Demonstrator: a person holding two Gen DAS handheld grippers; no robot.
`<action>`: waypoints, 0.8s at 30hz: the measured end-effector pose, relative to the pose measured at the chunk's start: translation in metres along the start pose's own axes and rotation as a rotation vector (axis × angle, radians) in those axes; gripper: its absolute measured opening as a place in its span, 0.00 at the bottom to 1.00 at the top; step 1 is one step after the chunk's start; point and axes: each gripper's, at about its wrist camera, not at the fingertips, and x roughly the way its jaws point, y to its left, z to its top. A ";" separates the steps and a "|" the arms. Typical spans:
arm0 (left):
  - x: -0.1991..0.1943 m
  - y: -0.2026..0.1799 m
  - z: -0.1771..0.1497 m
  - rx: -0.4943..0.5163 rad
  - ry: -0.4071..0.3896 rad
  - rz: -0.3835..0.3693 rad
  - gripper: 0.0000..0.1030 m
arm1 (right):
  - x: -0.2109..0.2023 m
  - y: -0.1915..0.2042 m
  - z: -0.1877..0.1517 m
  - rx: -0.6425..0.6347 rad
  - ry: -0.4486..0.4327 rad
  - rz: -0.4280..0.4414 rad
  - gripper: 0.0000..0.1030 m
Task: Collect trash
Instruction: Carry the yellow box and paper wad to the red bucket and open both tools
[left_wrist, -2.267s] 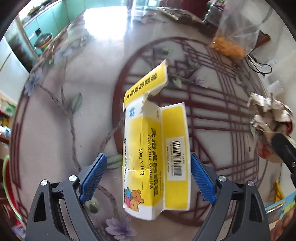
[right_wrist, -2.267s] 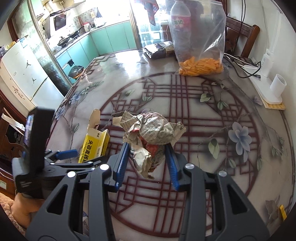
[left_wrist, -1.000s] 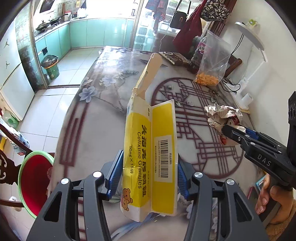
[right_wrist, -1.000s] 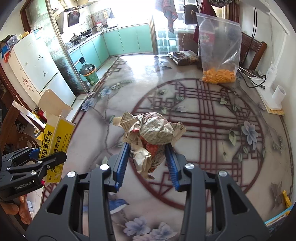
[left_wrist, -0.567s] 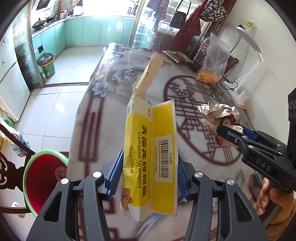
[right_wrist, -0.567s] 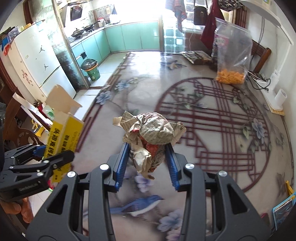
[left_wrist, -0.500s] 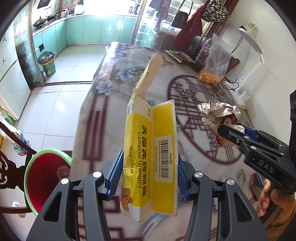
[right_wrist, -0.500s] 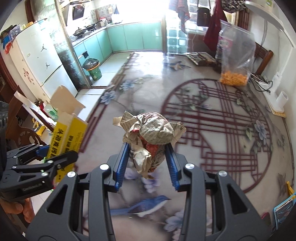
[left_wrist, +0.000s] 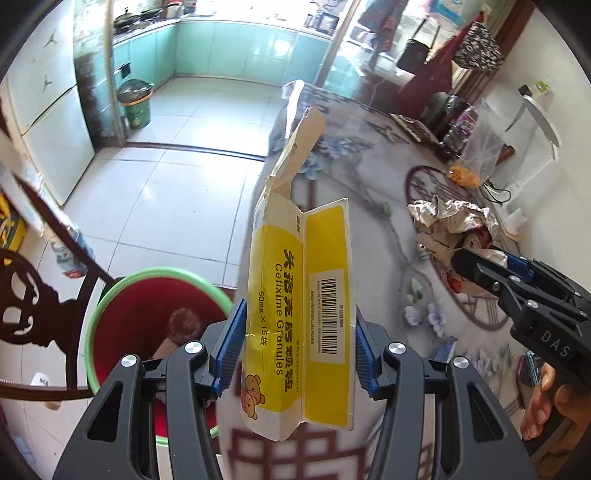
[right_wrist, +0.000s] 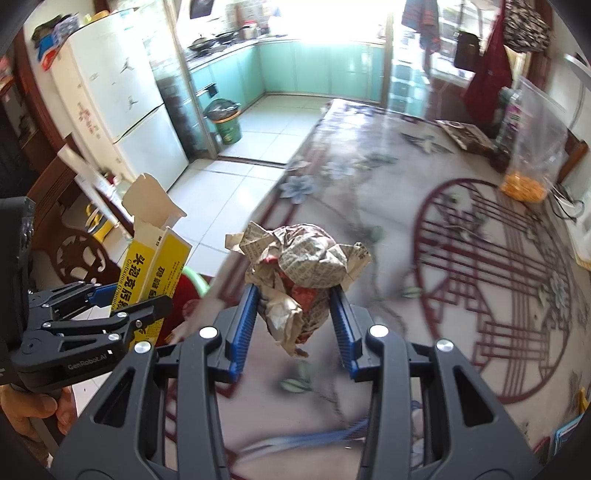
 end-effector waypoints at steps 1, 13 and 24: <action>0.000 0.005 -0.002 -0.009 0.004 0.005 0.48 | 0.001 0.006 0.001 -0.011 0.002 0.007 0.38; -0.005 0.060 -0.030 -0.108 0.027 0.056 0.49 | 0.011 0.062 0.000 -0.098 0.030 0.065 0.38; -0.003 0.096 -0.050 -0.162 0.069 0.086 0.49 | 0.029 0.104 -0.009 -0.138 0.084 0.116 0.38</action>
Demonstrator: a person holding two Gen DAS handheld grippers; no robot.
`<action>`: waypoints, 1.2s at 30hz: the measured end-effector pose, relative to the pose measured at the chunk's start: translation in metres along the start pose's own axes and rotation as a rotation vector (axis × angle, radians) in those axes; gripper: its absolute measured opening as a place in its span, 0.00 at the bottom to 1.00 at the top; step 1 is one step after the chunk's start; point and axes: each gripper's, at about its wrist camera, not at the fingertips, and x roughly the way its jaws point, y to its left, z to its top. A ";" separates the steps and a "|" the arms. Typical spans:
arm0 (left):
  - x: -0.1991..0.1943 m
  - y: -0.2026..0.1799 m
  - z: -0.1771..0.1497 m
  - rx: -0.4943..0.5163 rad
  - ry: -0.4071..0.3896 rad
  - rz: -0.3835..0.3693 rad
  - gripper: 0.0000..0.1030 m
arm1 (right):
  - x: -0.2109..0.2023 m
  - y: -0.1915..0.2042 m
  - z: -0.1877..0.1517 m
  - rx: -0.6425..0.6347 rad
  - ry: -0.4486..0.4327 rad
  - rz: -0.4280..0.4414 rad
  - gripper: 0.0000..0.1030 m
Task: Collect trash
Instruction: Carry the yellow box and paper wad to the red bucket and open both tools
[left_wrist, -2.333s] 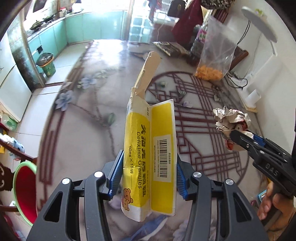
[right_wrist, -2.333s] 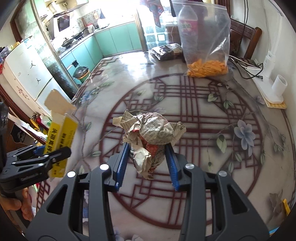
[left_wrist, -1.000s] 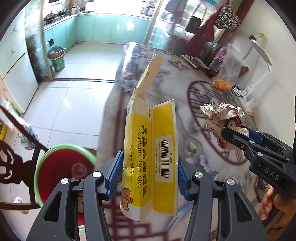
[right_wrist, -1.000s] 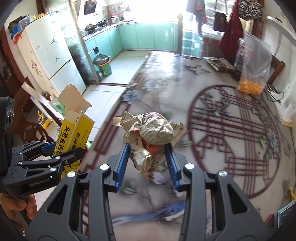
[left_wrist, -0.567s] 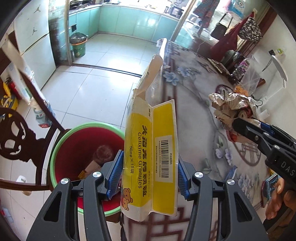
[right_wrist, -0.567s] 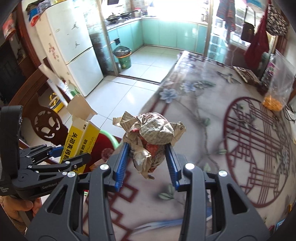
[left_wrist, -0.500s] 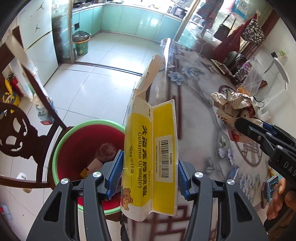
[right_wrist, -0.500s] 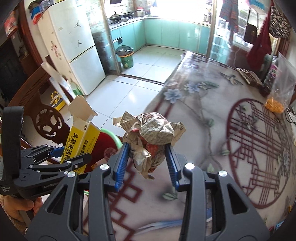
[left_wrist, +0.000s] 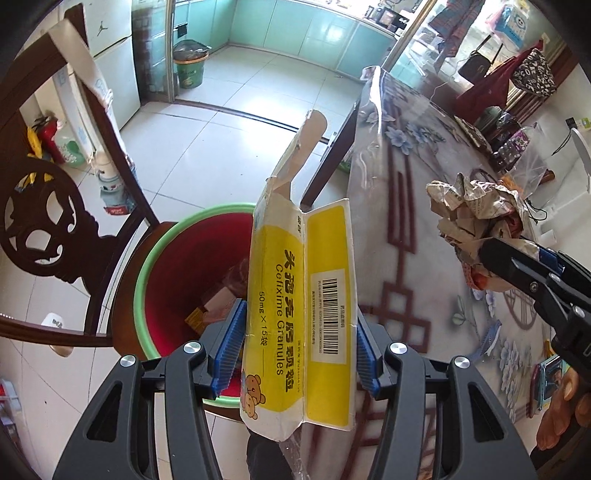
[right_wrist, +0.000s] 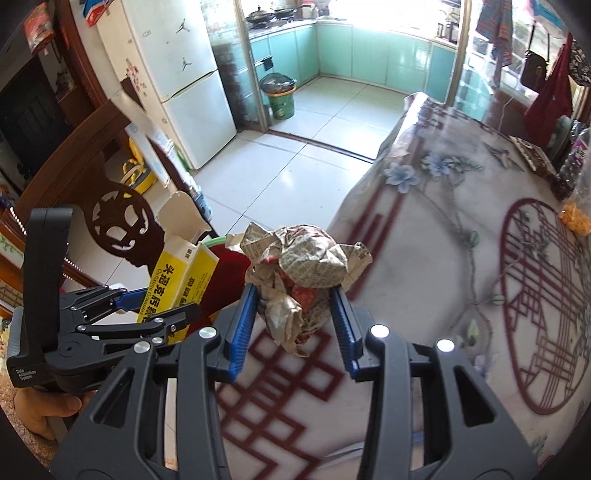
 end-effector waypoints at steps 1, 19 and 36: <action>0.001 0.003 -0.001 -0.004 0.003 0.004 0.49 | 0.003 0.004 -0.001 -0.004 0.008 0.006 0.38; 0.023 0.065 -0.016 -0.095 0.094 0.071 0.52 | 0.053 0.062 -0.003 -0.082 0.142 0.087 0.38; 0.034 0.081 0.001 -0.139 0.104 0.099 0.66 | 0.066 0.058 0.005 -0.055 0.155 0.079 0.48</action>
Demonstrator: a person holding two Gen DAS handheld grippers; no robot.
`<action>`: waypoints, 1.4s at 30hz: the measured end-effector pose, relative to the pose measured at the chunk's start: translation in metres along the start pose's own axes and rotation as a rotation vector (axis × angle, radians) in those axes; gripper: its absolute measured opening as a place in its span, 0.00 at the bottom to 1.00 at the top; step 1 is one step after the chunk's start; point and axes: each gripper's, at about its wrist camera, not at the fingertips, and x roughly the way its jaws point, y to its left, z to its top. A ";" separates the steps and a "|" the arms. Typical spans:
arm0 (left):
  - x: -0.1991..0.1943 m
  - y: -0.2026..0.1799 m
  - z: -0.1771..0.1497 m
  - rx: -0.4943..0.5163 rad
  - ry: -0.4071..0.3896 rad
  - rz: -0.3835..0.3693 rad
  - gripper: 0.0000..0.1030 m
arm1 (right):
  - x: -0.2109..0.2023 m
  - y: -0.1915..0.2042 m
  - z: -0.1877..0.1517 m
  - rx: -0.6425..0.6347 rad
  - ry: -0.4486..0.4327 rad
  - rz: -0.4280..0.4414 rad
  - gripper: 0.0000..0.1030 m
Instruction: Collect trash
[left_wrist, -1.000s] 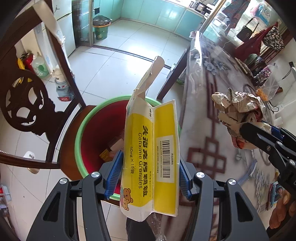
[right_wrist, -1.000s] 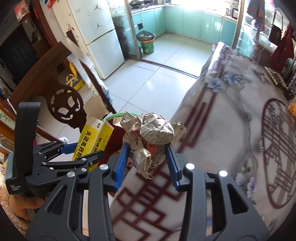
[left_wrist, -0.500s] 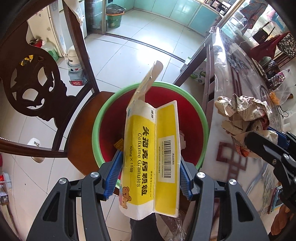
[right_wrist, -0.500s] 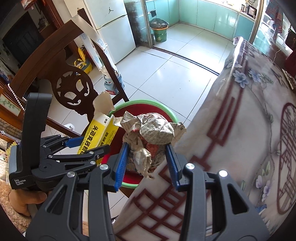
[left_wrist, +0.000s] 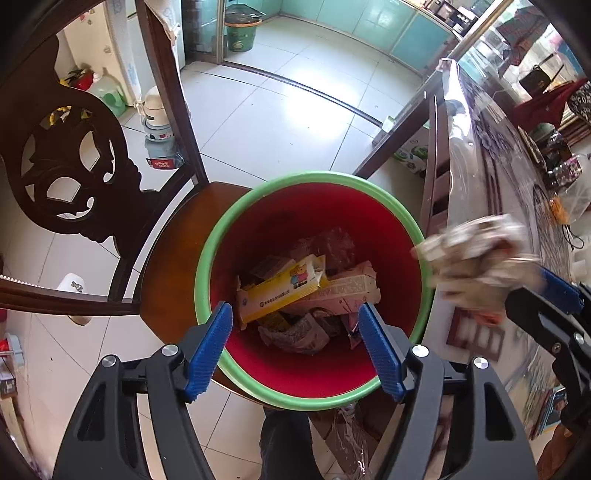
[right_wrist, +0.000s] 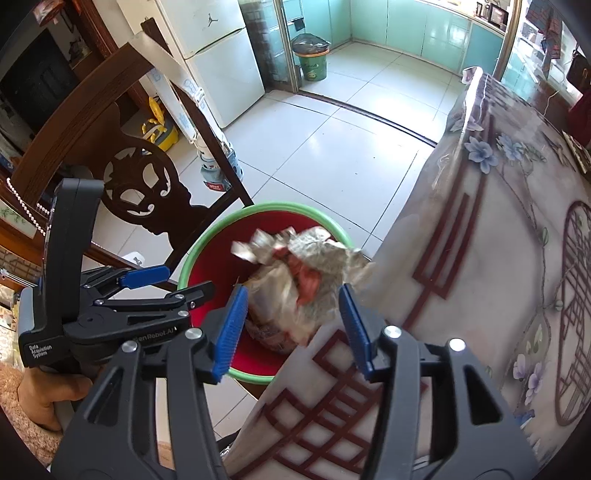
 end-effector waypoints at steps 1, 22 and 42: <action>-0.001 0.000 0.001 0.001 -0.002 0.003 0.66 | -0.001 -0.002 0.000 0.001 -0.001 -0.003 0.48; -0.123 -0.149 -0.049 0.053 -0.569 -0.107 0.92 | -0.171 -0.131 -0.069 0.129 -0.434 -0.069 0.95; -0.198 -0.346 -0.114 0.207 -0.884 -0.117 0.93 | -0.291 -0.232 -0.161 0.149 -0.870 -0.389 0.96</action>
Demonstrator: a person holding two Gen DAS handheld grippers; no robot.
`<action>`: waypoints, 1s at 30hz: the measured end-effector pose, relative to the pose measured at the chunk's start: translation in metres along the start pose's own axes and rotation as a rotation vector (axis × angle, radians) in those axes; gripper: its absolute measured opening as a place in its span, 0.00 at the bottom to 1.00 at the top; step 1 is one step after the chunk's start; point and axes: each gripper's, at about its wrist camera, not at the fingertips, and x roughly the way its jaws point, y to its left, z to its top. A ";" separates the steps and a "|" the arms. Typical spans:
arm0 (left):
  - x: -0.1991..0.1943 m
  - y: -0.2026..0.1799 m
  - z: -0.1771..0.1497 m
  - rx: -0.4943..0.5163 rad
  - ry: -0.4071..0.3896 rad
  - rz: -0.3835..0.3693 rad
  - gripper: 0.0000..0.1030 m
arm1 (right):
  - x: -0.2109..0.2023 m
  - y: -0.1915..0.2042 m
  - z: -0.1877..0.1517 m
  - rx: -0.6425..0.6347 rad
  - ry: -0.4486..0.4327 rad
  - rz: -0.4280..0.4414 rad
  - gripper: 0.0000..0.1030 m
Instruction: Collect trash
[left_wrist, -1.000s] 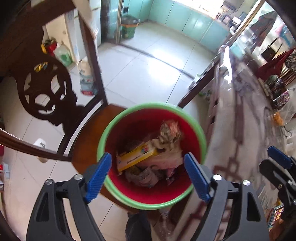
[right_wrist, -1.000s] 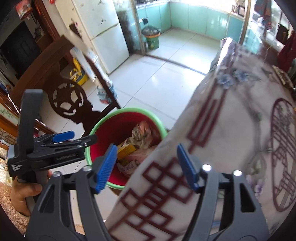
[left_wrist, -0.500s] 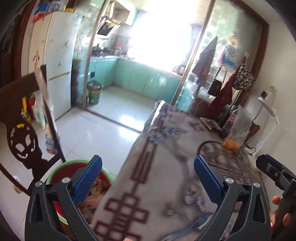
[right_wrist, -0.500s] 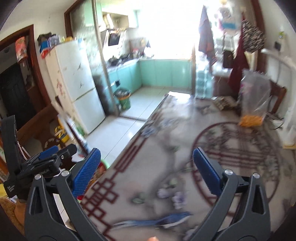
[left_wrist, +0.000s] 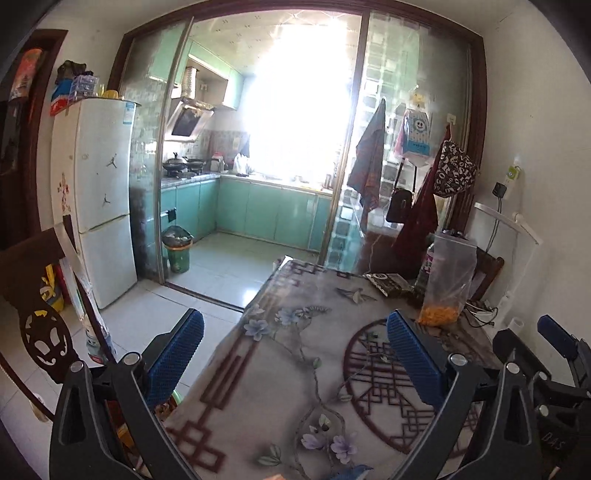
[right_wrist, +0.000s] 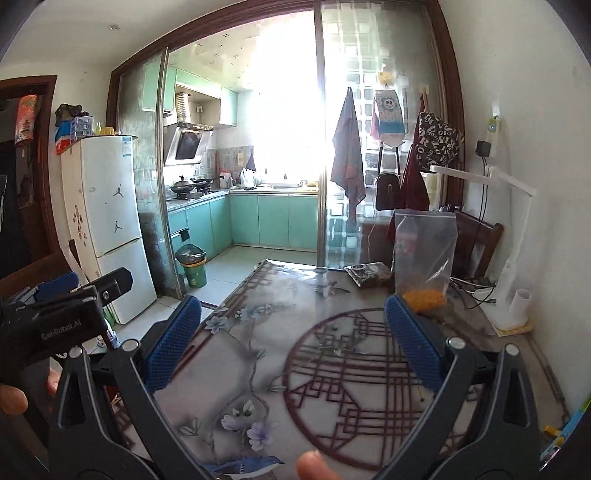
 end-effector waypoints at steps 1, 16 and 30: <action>-0.001 0.000 0.000 -0.018 0.005 -0.015 0.92 | 0.003 -0.001 0.002 0.002 0.025 0.014 0.96; 0.005 0.017 -0.002 -0.032 0.084 0.104 0.92 | 0.023 0.000 -0.008 0.021 0.164 0.037 0.96; 0.008 0.006 -0.002 -0.014 0.113 0.101 0.92 | 0.023 -0.007 -0.010 0.028 0.201 0.021 0.96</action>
